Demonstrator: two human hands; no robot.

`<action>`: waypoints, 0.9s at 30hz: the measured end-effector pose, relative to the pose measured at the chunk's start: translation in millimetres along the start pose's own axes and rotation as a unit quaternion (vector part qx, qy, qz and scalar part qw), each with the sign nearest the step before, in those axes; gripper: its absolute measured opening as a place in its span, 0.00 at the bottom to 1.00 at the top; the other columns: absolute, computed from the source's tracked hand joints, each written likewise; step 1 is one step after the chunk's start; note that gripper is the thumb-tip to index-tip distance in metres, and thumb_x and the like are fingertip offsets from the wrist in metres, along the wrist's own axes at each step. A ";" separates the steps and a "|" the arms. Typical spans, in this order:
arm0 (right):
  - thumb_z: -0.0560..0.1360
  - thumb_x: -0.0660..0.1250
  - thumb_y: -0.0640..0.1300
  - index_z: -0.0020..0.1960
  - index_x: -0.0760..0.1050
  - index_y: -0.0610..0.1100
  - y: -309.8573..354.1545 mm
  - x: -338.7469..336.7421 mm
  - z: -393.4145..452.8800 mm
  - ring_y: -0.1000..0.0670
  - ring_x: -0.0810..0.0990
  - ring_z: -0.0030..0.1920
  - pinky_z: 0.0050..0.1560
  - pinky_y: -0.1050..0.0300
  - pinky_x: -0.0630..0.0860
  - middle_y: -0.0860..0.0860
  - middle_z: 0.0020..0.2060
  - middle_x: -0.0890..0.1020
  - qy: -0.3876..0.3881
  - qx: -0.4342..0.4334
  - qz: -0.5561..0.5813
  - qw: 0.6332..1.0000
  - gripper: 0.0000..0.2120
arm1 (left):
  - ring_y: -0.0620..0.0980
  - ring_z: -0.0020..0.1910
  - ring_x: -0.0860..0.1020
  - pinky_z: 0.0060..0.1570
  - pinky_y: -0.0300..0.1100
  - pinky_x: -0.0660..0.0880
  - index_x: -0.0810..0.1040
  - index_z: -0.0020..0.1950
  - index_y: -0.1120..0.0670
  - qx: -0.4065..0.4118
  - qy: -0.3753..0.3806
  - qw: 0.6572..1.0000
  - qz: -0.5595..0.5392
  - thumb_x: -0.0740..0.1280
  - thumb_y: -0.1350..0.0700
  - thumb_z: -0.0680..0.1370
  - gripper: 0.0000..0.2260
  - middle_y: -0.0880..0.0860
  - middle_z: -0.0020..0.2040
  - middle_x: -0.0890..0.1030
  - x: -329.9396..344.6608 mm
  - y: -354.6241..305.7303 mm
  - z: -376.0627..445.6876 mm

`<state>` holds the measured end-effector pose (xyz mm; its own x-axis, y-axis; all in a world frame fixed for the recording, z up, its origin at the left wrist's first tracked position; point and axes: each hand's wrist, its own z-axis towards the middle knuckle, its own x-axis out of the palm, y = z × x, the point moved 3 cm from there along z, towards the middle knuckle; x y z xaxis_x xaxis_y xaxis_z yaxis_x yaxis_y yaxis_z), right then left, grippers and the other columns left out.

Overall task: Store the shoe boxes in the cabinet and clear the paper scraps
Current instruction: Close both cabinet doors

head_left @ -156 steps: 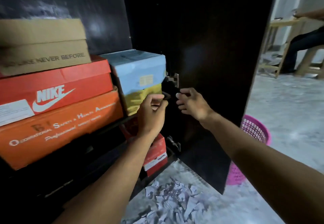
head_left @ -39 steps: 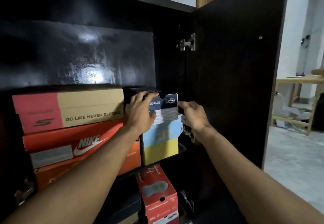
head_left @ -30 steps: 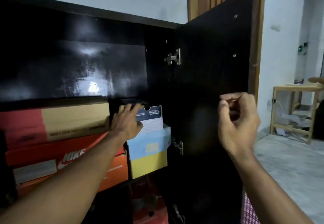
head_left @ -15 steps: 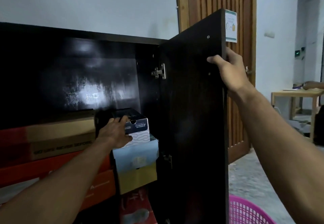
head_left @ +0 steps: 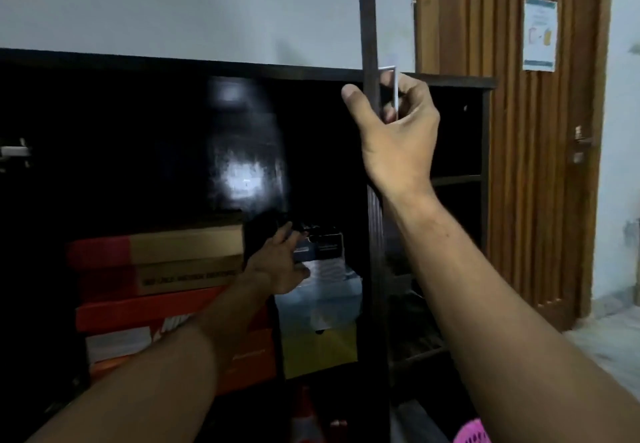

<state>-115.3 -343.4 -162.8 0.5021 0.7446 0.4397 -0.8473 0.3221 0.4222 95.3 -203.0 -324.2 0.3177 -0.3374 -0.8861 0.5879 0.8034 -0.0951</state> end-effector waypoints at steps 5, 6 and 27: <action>0.74 0.74 0.62 0.54 0.75 0.43 -19.6 63.7 -36.4 0.57 0.72 0.32 0.39 0.63 0.73 0.54 0.35 0.75 -0.011 -0.050 -0.071 0.996 0.23 | 0.59 0.72 0.70 0.70 0.49 0.72 0.65 0.78 0.45 -0.004 -0.180 0.981 -0.075 0.70 0.50 0.76 0.31 0.55 0.79 0.62 -41.4 10.6 -32.6; 0.76 0.72 0.62 0.54 0.74 0.43 -23.5 75.4 -41.5 0.57 0.72 0.32 0.39 0.64 0.72 0.53 0.35 0.75 -0.015 -0.058 -0.080 0.995 0.23 | 0.58 0.70 0.73 0.69 0.50 0.73 0.68 0.76 0.47 -0.009 -0.217 0.969 -0.118 0.70 0.52 0.76 0.28 0.56 0.74 0.67 -55.4 13.2 -40.2; 0.80 0.63 0.52 0.65 0.70 0.39 -85.1 166.2 -56.7 0.41 0.80 0.52 0.60 0.40 0.77 0.40 0.52 0.80 0.064 -0.022 -0.117 0.991 0.20 | 0.61 0.69 0.70 0.66 0.57 0.70 0.57 0.81 0.47 -0.305 -0.580 0.737 0.166 0.70 0.41 0.72 0.40 0.60 0.70 0.69 -362.5 62.5 -286.1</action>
<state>30.5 -213.9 -170.7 0.6618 0.7137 0.2292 -0.7186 0.5171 0.4649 -195.9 109.9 -138.7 0.9989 0.0182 0.0439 0.0041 0.8877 -0.4603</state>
